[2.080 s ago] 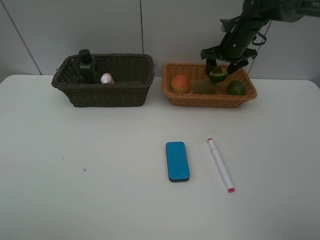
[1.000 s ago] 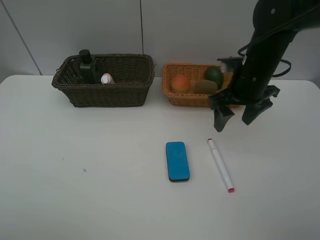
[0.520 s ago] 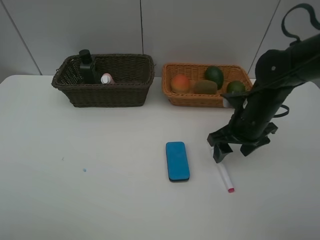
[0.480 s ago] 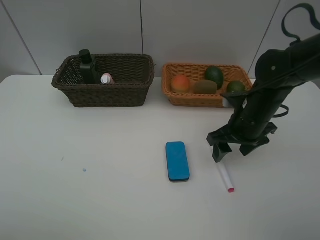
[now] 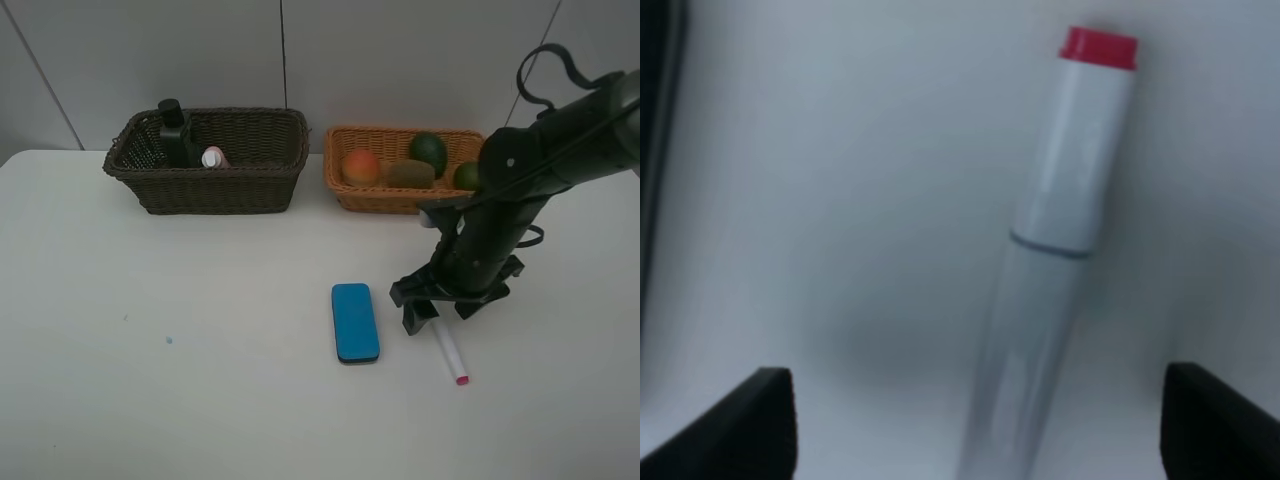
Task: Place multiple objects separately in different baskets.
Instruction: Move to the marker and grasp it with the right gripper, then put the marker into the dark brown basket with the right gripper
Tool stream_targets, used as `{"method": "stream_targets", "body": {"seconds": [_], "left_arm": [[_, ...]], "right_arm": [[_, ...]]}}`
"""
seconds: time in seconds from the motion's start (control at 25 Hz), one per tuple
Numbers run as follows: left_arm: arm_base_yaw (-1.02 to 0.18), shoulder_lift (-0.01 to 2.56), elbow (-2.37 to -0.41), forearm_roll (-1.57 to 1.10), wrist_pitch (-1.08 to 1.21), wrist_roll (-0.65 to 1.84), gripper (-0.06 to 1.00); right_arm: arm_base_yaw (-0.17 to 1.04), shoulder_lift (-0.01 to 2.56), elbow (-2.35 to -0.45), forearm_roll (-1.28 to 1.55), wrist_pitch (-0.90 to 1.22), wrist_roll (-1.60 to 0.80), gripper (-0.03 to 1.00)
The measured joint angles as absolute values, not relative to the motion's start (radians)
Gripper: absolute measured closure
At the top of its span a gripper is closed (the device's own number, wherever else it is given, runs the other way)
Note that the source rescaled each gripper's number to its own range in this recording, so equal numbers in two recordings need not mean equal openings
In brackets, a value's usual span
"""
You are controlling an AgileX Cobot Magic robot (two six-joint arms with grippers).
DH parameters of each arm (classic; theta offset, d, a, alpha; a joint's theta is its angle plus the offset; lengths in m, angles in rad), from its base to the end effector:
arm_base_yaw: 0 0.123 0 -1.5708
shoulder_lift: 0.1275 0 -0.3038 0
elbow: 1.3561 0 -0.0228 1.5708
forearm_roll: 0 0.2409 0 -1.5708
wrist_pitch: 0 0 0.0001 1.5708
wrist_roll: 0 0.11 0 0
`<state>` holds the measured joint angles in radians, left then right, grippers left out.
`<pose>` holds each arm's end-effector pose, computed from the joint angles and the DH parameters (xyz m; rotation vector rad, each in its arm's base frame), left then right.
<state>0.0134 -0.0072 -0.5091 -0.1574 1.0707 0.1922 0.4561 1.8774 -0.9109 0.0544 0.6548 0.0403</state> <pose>-0.0185 -0.0154 0.2663 0.1908 2.0195 -0.0585 0.2704 0.1367 0.1177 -0.5777 3.0596 0.0652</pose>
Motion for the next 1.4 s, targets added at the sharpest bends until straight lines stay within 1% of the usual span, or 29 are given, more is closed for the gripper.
{"method": "stream_targets", "body": {"seconds": [0.12,0.2,0.24,0.28,0.32,0.4,0.44,0.48,0.84,0.96,1.2,1.4], "left_arm": [[0.013,-0.007,-0.509,-0.157,1.071,0.192,0.0],[0.013,-0.007,-0.509,-0.157,1.071,0.192,0.0],[0.013,-0.007,-0.509,-0.157,1.071,0.192,0.0],[0.013,-0.007,-0.509,-0.157,1.071,0.192,0.0],[0.013,-0.007,-0.509,-0.157,1.071,0.192,0.0],[0.013,-0.007,-0.509,-0.157,1.071,0.192,0.0],[0.013,-0.007,-0.509,-0.157,1.071,0.192,0.0],[0.013,-0.007,-0.509,-0.157,1.071,0.192,0.0],[0.013,-0.007,-0.509,-0.157,1.071,0.192,0.0],[0.013,-0.007,-0.509,-0.157,1.071,0.192,0.0],[0.013,-0.007,-0.509,-0.157,1.071,0.192,0.0],[0.013,-0.007,-0.509,-0.157,1.071,0.192,0.0]], "right_arm": [[0.457,1.908,-0.913,0.046,0.644,0.04,0.08],[0.457,1.91,-0.914,0.038,0.645,0.04,0.14],[0.457,1.91,-0.914,0.033,0.644,0.04,0.21],[0.457,1.911,-0.914,0.028,0.643,0.04,0.29],[0.457,1.911,-0.914,0.028,0.64,0.04,0.41],[0.457,1.914,-0.914,0.028,0.634,0.039,0.68],[0.457,1.915,-0.914,0.029,0.632,0.038,0.84],[0.457,1.918,-0.914,0.032,0.63,0.035,0.97],[0.457,1.903,-0.916,0.04,0.633,0.022,0.96],[0.457,1.866,-0.973,0.04,0.682,0.022,0.96],[0.457,1.843,-1.285,0.042,0.738,0.019,0.96],[0.457,1.928,-1.587,0.093,0.731,0.019,0.96]]}}
